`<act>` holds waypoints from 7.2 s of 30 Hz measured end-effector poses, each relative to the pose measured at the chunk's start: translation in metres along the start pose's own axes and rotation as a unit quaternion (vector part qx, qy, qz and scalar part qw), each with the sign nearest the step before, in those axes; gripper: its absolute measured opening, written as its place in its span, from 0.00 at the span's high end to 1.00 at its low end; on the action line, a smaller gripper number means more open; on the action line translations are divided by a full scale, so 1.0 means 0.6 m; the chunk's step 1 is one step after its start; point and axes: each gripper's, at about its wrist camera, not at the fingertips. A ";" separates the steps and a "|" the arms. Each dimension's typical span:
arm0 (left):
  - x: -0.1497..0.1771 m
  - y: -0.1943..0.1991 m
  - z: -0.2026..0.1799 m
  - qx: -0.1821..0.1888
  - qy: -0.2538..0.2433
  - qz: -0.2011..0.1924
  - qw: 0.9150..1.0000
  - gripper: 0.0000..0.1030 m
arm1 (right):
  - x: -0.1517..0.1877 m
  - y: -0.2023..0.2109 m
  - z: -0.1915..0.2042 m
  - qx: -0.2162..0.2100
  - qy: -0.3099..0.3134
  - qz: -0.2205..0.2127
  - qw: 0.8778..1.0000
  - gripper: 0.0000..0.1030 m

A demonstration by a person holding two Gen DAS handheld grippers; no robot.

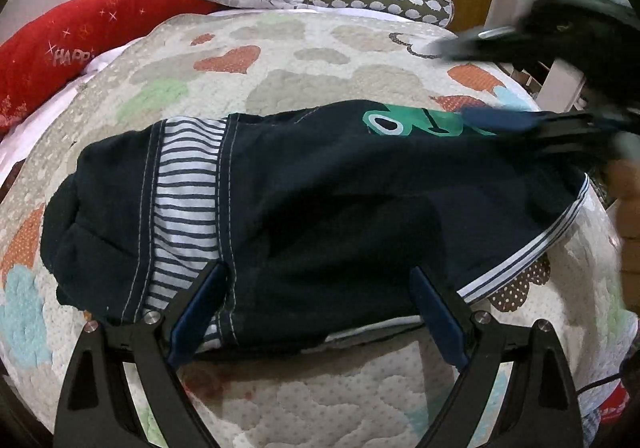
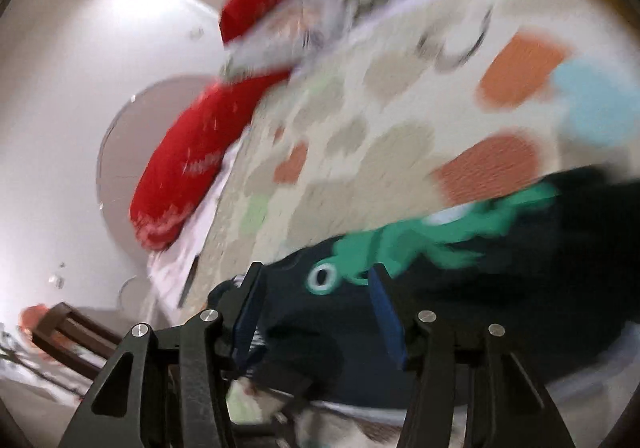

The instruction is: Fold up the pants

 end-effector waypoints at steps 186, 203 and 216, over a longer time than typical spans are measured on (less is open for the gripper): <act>0.017 0.124 0.172 0.053 0.175 -0.007 0.983 0.23 | 0.006 0.020 0.081 0.202 0.093 0.000 0.975 0.54; -0.044 0.088 0.017 0.068 0.075 0.007 0.995 0.23 | 0.040 0.077 0.035 0.179 0.064 -0.031 0.981 0.40; -0.090 0.058 -0.034 0.065 0.051 0.002 0.997 0.23 | 0.042 0.095 -0.007 0.198 0.037 -0.035 0.979 0.92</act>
Point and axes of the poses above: each gripper's, at about its wrist camera, not at the fingertips, and y roughly against the way its jaws point, z to its left, x to its underside, and after that the axes turned 9 degrees about y, right-handed
